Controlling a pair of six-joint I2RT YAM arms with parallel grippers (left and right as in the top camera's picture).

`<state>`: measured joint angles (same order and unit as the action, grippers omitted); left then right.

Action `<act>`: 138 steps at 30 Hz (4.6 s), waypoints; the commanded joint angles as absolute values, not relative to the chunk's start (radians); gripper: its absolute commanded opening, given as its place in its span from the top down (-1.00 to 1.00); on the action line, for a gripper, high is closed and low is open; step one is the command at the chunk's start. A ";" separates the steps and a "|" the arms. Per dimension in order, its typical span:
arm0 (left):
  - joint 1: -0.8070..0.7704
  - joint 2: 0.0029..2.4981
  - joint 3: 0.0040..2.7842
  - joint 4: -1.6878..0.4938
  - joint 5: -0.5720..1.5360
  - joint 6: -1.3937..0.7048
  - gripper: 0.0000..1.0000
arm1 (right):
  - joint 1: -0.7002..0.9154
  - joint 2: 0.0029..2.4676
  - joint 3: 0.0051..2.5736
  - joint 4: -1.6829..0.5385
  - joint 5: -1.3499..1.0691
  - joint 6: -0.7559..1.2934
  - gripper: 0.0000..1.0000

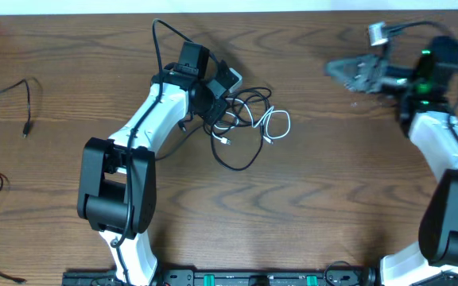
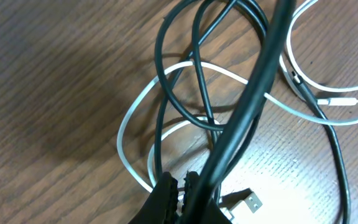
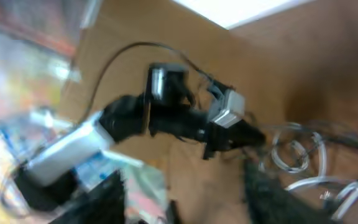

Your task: Untangle cables

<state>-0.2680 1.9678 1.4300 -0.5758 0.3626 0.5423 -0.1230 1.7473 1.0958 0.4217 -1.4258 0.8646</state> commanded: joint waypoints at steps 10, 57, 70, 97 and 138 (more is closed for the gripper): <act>-0.256 1.973 1.427 -0.559 0.370 0.519 0.85 | 0.190 1.841 1.092 0.034 -0.977 0.538 -0.53; -0.252 1.973 1.427 -0.514 0.350 0.519 0.85 | 0.404 2.009 1.092 0.248 -0.657 0.621 0.98; -0.216 1.973 1.427 -0.514 0.347 0.519 0.85 | 0.314 2.009 1.092 0.384 -1.111 0.670 0.98; -0.160 1.973 1.427 -0.515 0.347 0.518 0.85 | -0.181 2.009 1.092 1.333 -1.410 1.654 0.98; -0.109 1.973 1.427 -0.593 -0.130 0.407 0.85 | -0.686 2.008 1.128 1.576 -1.347 1.967 0.99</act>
